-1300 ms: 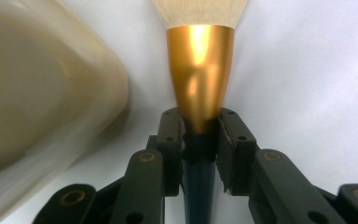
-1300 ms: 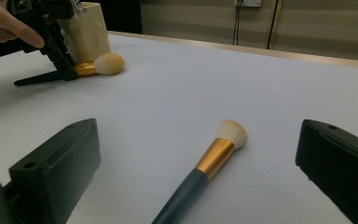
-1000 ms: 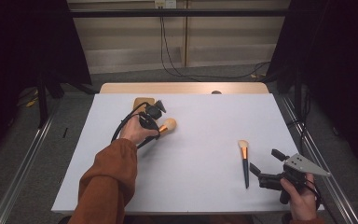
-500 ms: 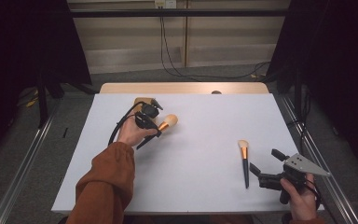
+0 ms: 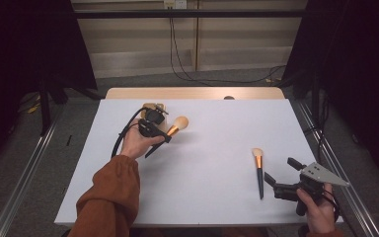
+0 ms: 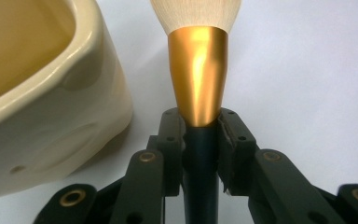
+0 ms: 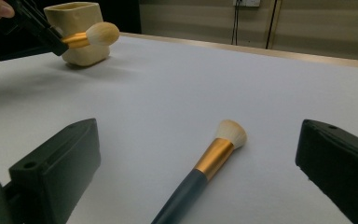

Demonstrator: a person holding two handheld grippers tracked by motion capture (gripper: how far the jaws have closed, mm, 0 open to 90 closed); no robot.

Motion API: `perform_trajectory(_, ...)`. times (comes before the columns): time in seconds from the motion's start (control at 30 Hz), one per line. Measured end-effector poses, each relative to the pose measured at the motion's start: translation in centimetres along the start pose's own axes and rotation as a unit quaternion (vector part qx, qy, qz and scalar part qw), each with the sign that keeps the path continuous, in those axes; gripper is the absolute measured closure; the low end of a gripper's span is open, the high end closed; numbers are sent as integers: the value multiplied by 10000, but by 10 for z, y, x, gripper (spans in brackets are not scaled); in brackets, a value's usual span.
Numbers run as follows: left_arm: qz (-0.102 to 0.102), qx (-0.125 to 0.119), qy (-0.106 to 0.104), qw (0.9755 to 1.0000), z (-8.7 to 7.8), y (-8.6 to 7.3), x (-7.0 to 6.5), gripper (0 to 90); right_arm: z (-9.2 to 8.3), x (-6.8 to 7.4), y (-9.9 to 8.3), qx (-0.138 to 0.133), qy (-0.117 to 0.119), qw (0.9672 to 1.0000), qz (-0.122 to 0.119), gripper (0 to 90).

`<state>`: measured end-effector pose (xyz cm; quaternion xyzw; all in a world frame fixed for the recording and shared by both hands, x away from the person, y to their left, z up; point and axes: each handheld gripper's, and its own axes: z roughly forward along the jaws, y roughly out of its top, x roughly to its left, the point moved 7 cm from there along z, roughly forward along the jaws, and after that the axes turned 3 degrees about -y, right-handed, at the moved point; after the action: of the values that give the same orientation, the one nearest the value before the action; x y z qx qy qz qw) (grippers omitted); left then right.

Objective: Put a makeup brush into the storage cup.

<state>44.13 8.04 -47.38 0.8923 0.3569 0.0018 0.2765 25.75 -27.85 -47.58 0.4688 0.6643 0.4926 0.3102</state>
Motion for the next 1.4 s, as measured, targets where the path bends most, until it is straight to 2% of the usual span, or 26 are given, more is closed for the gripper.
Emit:
perform_trajectory(0.07, -49, -52, -32, 10000, -1, 0, -1, 731, 0, 0, 0, -2, -1, 10000, 0, 0)
perform_trajectory(0.23, -22, -247, -100, 9996, -5, -2, -3, 731, 0, 0, 0, 0, 2, 10000, 2, 0)
perform_trajectory(0.43, -39, -585, -161, 9982, -12, -4, -6, 731, 0, 0, 0, 3, -2, 10000, 5, 0)
perform_trajectory(0.47, -11, -640, -125, 9979, -14, -4, -6, 731, 0, 0, 0, 3, -2, 10000, 5, 0)
perform_trajectory(0.5, -64, -741, -111, 9972, -15, -4, -6, 731, 0, 0, 0, 2, -3, 10000, 5, 0)
perform_trajectory(0.63, -19, -856, -55, 9963, -20, -4, -7, 731, 0, 0, 0, -1, -7, 10000, 18, 0)
perform_trajectory(0.7, -31, -1021, -52, 9948, -24, -2, -9, 731, 0, 0, 0, 0, -8, 10000, 32, 0)
perform_trajectory(0.73, -31, -1021, -52, 9948, -24, -2, -9, 732, 0, 0, 0, 0, -8, 10000, 32, 0)
perform_trajectory(0.8, -43, -1206, -55, 9927, -29, 0, -11, 732, 1, 0, 0, -8, -17, 10000, 57, 0)
perform_trajectory(0.87, 8, -1254, -101, 9921, -30, 1, -12, 731, 0, 0, 0, -3, -15, 10000, 20, 0)
perform_trajectory(0.93, 101, -1390, -147, 9901, -33, 2, -14, 731, 0, 0, 0, -3, -13, 10000, 21, 0)
perform_trajectory(0.97, 115, -1410, -88, 9899, -33, 3, -13, 731, 0, 0, 1, -30, -18, 10000, 26, 0)
perform_trajectory(1.07, 91, -1550, -112, 9878, -36, 4, -13, 731, 0, 0, 1, -41, -15, 10000, 50, 0)
perform_trajectory(1.13, 120, -1731, -113, 9848, -39, 5, -14, 731, 0, 0, 1, -45, -18, 10000, 68, 0)
perform_trajectory(1.2, 155, -1770, -115, 9840, -41, 6, -14, 731, 0, 0, 1, -33, -9, 10000, 39, 0)
perform_trajectory(1.4, 142, -2104, -155, 9774, -48, 10, -16, 731, 0, 0, 1, -39, -14, 10000, 31, 0)
